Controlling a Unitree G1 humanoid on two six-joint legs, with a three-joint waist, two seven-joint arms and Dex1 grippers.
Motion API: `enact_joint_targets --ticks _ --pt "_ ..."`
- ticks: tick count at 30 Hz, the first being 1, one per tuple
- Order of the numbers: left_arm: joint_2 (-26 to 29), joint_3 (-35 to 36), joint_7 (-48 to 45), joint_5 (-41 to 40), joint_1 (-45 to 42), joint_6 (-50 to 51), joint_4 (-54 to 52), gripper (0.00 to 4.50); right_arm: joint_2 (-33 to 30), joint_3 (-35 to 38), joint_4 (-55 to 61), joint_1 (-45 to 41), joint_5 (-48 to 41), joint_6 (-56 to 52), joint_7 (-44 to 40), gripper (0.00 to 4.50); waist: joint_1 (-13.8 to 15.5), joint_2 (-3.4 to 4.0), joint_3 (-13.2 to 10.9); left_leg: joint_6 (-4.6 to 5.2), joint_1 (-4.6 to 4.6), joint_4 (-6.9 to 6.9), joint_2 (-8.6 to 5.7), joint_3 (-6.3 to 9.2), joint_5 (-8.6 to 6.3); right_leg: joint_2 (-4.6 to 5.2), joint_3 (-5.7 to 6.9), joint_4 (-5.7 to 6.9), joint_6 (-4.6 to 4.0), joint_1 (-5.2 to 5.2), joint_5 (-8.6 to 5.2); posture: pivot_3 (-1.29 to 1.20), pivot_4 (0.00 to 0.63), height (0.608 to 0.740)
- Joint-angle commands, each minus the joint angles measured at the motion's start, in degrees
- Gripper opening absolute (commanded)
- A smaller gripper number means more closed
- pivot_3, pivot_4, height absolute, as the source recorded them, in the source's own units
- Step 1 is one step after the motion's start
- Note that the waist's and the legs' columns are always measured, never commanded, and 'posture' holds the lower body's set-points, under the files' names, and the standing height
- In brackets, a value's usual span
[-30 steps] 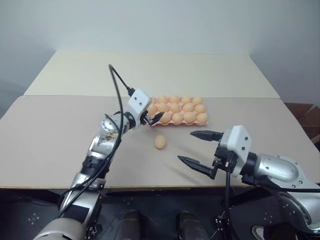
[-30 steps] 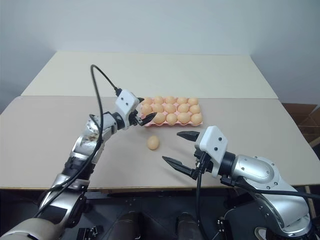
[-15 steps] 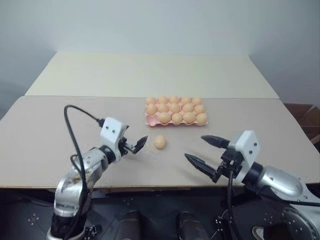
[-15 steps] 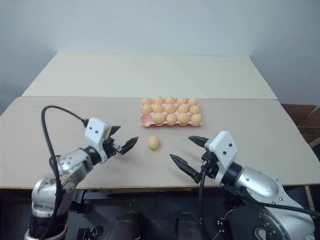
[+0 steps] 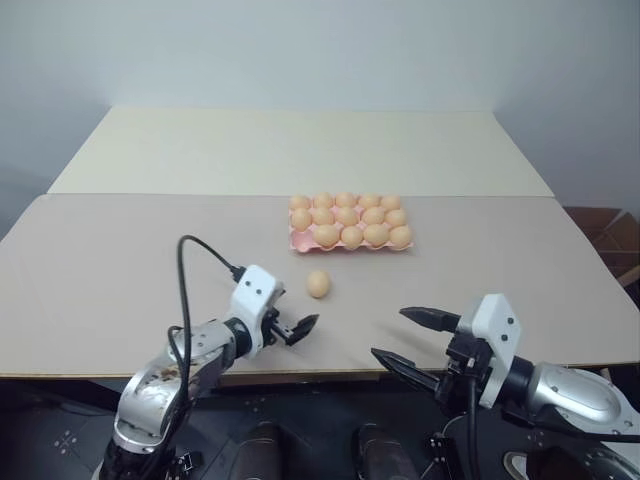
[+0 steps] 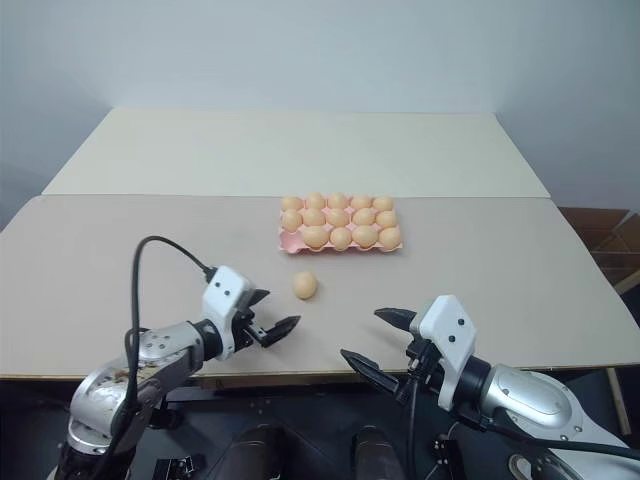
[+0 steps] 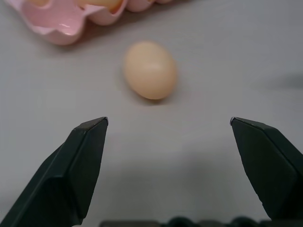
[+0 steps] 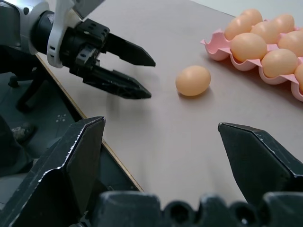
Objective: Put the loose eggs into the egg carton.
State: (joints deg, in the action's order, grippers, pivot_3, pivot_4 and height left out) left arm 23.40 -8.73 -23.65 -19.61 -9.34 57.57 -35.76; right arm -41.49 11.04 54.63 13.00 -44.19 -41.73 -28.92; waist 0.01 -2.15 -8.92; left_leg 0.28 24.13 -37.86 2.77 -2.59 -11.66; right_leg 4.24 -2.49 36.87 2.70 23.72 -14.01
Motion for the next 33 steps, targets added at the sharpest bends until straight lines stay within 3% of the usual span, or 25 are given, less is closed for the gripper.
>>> enact_joint_targets --ticks 1,12,21,24,30,33 --pt "-1.1 -2.0 1.4 1.4 -2.2 -1.7 1.9 4.49 -0.4 1.1 2.2 0.6 -0.2 1.4 0.0 4.50 0.0 0.00 0.0 0.00 0.00 0.00 0.00 0.00 0.00 0.00 0.00 -0.01 0.00 -0.01 0.00 0.00 0.150 0.740" --pt "-9.2 -5.5 7.1 6.8 -8.2 -6.2 13.7 4.49 -1.1 1.7 1.9 0.4 -0.3 1.8 -0.5 4.50 0.4 -0.01 0.0 0.00 0.04 0.00 -0.03 0.05 0.00 0.00 0.03 -0.07 0.02 -0.01 0.01 0.00 0.150 0.740" --pt "-11.0 -6.6 6.4 9.8 -11.6 -11.4 20.8 4.49 -0.9 0.9 1.3 -0.7 0.4 1.9 -1.0 4.50 0.4 -0.01 0.0 0.00 0.06 0.00 -0.04 0.06 0.00 0.01 0.03 -0.09 0.00 -0.02 0.03 0.00 0.150 0.740" --pt "-10.9 -6.8 6.0 10.4 -11.7 -12.3 21.0 3.92 -0.8 0.7 1.2 -0.8 0.5 1.9 -1.1 4.50 0.4 -0.01 0.0 0.00 0.07 0.00 -0.04 0.06 0.00 0.01 0.04 -0.10 -0.02 -0.02 0.04 0.00 0.150 0.740" --pt "-10.2 -6.8 5.2 11.5 -10.8 -13.8 19.8 2.03 -0.7 0.5 0.8 -1.3 1.1 2.2 -1.2 4.50 0.5 -0.01 0.0 0.00 0.07 0.00 -0.04 0.07 0.00 0.02 0.05 -0.10 -0.01 -0.02 0.04 0.00 0.150 0.740" --pt "-9.6 -6.2 5.4 12.2 -10.3 -15.0 18.1 1.73 -0.6 0.3 0.4 -2.1 1.5 2.4 -1.2 4.50 0.5 -0.01 0.0 0.00 0.07 0.00 -0.04 0.06 0.00 0.02 0.05 -0.10 -0.01 -0.02 0.04 0.00 0.150 0.740"
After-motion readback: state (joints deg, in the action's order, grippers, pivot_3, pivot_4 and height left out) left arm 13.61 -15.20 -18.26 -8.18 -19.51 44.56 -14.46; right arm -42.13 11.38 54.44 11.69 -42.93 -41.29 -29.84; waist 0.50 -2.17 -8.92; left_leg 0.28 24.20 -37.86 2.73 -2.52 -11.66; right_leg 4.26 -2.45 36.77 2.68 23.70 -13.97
